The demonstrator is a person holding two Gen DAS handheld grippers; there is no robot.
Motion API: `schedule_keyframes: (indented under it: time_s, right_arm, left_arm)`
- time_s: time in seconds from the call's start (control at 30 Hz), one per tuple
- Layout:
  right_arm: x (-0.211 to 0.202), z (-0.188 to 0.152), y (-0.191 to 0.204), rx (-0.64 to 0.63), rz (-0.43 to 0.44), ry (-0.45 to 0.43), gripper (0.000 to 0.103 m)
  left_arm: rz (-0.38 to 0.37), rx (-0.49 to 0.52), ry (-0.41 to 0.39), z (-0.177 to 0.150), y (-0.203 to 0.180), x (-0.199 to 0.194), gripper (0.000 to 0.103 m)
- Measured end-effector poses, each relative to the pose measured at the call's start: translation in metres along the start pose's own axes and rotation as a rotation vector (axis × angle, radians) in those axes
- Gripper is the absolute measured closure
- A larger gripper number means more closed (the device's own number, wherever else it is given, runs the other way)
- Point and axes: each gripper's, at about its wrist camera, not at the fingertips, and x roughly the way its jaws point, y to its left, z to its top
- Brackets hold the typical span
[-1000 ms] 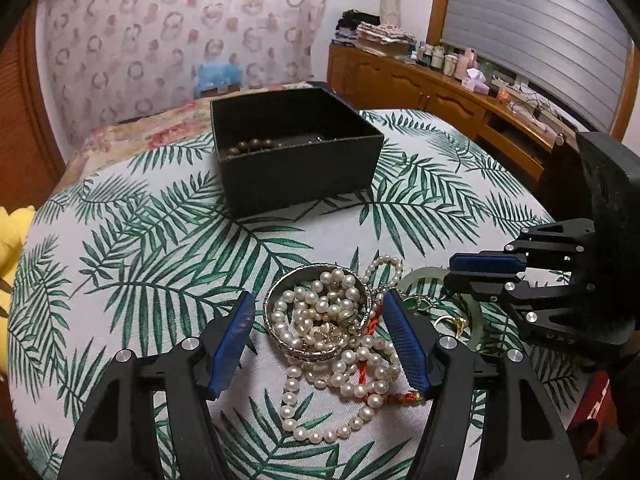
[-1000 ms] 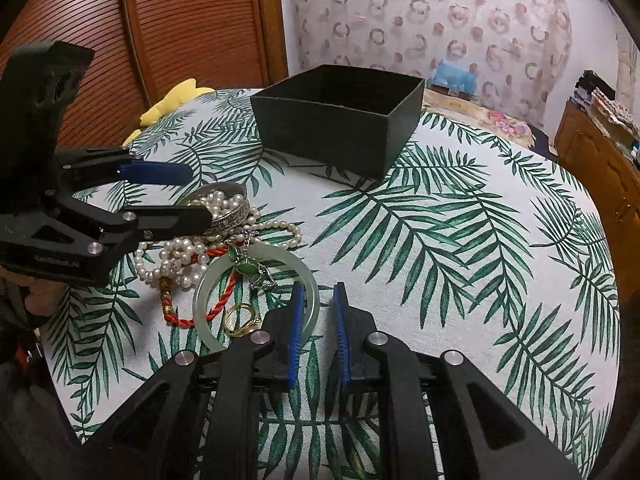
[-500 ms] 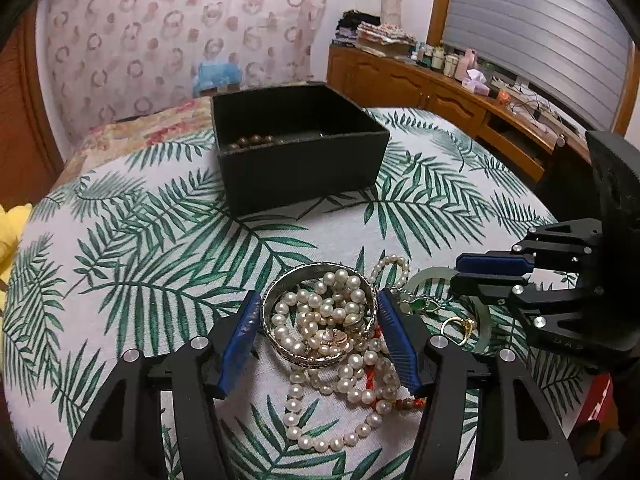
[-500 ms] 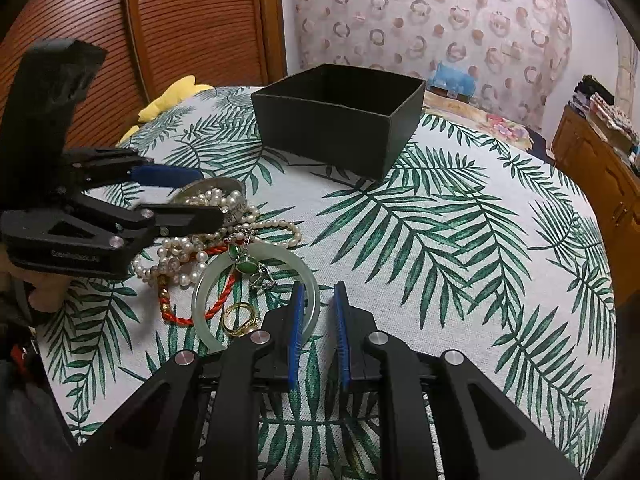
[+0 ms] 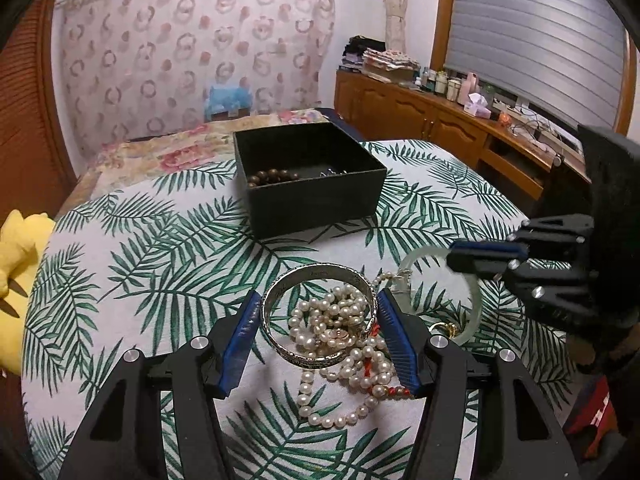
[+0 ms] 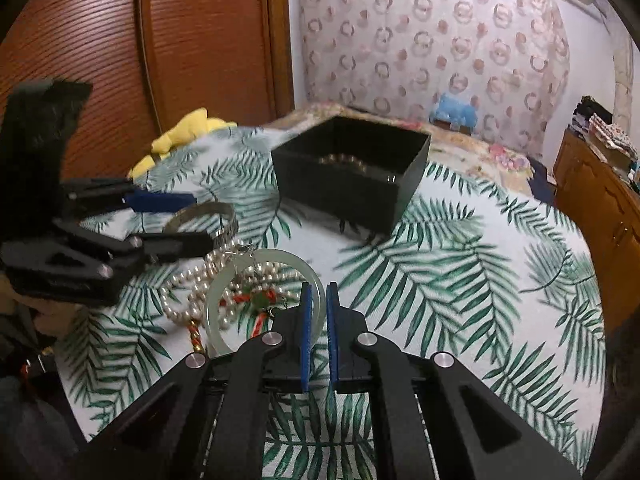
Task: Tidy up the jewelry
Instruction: 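Grasp the silver bangle with the left tool while the right tool grasps the jade bangle, then lower both bangles into the black box and open both tools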
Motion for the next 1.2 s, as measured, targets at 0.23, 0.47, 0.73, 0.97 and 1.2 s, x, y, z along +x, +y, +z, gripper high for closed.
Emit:
schedule_keyframes:
  time_s: [0.23,0.47,0.73,0.97,1.2]
  right_arm:
    - [-0.019,0.013,-0.003,0.015,-0.001,-0.058,0.095]
    - [-0.014,0.020,-0.011,0.014,-0.027,-0.050,0.095]
    - [-0.001,0.037,-0.021,0.001,-0.056,-0.045,0.095]
    - [0.004,0.061,-0.037,-0.011,-0.082,-0.060,0.095]
    - [0.009,0.078,-0.060,0.013,-0.091,-0.072,0.095]
  left_arm:
    - [0.008,-0.005,-0.019,0.002,0.003,-0.007,0.046]
    - [0.019,0.005,-0.041,0.009,0.003,-0.011,0.046]
    - [0.025,0.034,-0.068,0.022,0.000,-0.013,0.046]
    - [0.030,0.068,-0.077,0.052,0.001,0.000,0.046]
    - [0.039,0.077,-0.058,0.089,0.007,0.032,0.046]
